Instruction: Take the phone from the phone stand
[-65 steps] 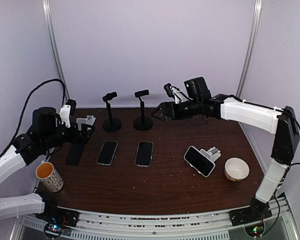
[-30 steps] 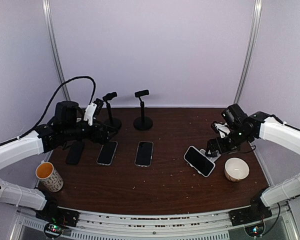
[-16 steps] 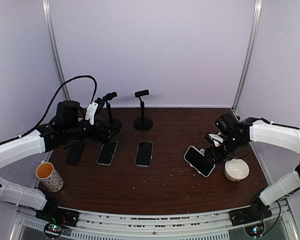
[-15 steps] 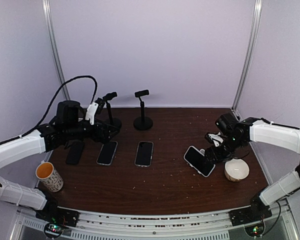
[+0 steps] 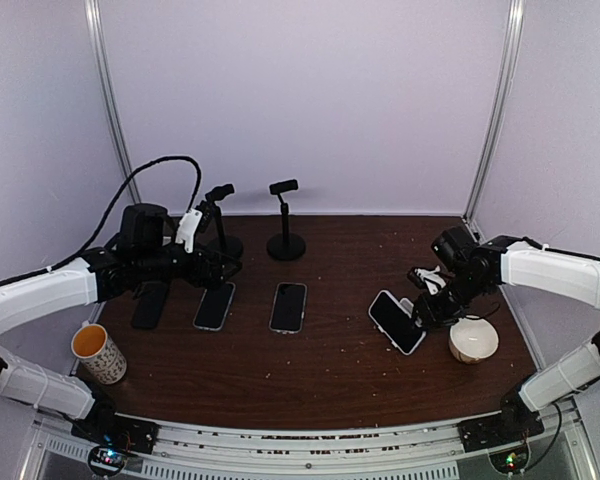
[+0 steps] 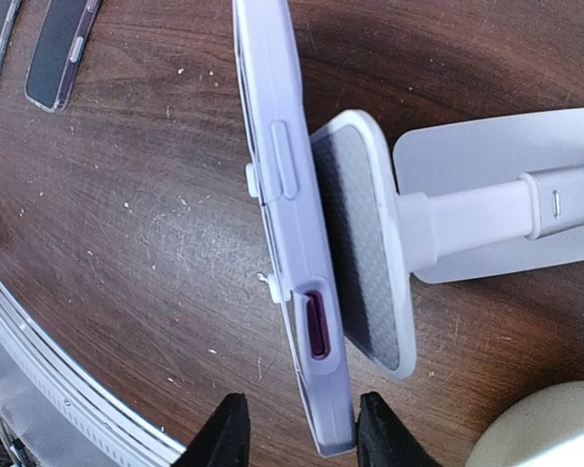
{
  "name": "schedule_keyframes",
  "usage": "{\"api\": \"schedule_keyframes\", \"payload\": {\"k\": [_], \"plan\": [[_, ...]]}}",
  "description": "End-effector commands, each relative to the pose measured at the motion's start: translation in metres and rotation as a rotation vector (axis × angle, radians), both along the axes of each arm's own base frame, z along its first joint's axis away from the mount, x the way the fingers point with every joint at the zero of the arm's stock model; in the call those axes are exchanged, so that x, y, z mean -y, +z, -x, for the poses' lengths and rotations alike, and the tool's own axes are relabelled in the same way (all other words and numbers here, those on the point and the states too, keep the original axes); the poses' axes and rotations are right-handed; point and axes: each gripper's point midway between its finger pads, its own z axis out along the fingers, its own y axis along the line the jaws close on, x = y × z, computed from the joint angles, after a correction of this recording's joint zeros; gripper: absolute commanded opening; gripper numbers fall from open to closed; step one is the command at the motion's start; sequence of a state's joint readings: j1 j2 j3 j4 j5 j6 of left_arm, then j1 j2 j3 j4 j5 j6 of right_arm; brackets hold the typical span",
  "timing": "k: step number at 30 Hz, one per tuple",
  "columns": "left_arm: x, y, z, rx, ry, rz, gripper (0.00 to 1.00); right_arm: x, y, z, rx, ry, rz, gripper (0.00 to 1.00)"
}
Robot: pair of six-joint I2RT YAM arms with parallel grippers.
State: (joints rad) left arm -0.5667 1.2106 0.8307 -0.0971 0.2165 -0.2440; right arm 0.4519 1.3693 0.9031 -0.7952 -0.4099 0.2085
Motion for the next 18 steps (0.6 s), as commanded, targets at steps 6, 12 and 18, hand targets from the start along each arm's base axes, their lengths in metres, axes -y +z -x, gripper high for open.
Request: {"api": "schedule_keyframes", "payload": {"k": [6, 12, 18], "plan": [[0.008, 0.025, -0.011, 0.074, -0.005, 0.038, 0.98, -0.013, 0.007, 0.003, -0.002, 0.042, -0.043, 0.34], [0.006, 0.024, -0.011, 0.076, 0.003, 0.033, 0.98, -0.021, 0.005, -0.002, -0.012, 0.063, -0.027, 0.28], [0.005, 0.021, -0.010, 0.075, 0.008, 0.031, 0.98, -0.022, 0.000, -0.009, -0.025, 0.062, -0.005, 0.28]]}}
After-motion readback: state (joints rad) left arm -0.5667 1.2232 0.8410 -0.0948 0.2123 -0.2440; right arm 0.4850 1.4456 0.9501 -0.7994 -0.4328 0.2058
